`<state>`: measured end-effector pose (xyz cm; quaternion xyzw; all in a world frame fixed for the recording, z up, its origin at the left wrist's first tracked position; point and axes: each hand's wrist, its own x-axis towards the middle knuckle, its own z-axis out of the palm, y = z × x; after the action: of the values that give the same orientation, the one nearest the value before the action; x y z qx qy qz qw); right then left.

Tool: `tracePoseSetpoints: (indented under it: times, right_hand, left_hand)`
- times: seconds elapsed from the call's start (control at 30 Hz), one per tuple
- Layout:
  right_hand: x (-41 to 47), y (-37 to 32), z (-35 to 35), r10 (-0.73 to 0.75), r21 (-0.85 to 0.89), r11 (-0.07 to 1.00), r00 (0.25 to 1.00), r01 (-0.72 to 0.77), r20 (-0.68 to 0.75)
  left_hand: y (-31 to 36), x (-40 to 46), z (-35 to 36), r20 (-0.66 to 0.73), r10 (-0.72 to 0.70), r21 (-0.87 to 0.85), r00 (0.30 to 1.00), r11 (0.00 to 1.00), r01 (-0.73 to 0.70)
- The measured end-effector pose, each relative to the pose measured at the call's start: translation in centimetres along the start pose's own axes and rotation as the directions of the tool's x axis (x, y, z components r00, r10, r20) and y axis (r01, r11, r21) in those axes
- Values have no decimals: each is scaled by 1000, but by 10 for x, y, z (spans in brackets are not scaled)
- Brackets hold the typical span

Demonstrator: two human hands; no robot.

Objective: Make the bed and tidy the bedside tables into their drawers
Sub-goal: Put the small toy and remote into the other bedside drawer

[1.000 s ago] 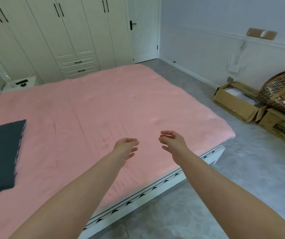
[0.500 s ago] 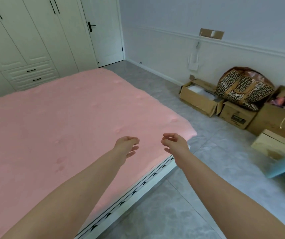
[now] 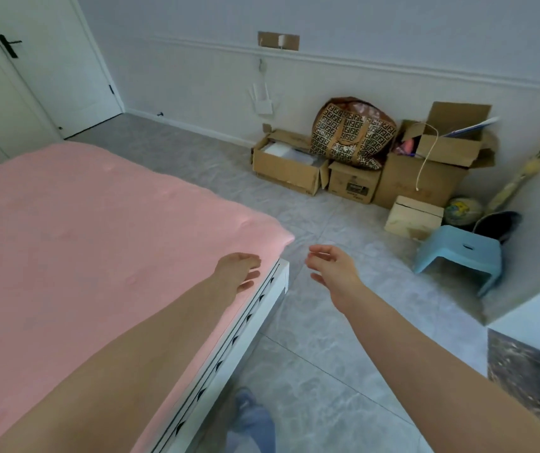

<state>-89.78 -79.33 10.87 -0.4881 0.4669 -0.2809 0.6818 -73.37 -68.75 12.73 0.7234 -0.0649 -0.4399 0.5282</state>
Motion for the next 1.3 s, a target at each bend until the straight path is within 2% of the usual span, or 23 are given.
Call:
tracePoseSetpoints:
  times: [0.2, 0.33, 0.6, 0.87, 1.03, 1.3]
  right_hand:
    - [51, -15, -38, 17, 49, 999, 990, -11, -139]
    - [91, -34, -55, 36, 59, 998, 972, -23, -232]
    - [149, -80, -75, 9, 55, 998, 945, 10, -326]
    - [203, -98, -136, 66, 135, 991, 926, -16, -372]
    - [257, -111, -187, 83, 181, 983, 930, -18, -359]
    - [358, -155, -261, 64, 114, 993, 954, -32, -293]
  left_hand:
    - [29, 63, 69, 134, -26, 69, 991, 997, 17]
    - [56, 103, 109, 205, 13, 150, 979, 988, -45]
    - [102, 166, 165, 294, -14, 224, 956, 973, -55]
    - [116, 212, 246, 328, -93, 330, 940, 944, -22]
    - [131, 236, 309, 327, -92, 311, 941, 950, -15]
    - [170, 272, 399, 255, -65, 290, 965, 957, -12]
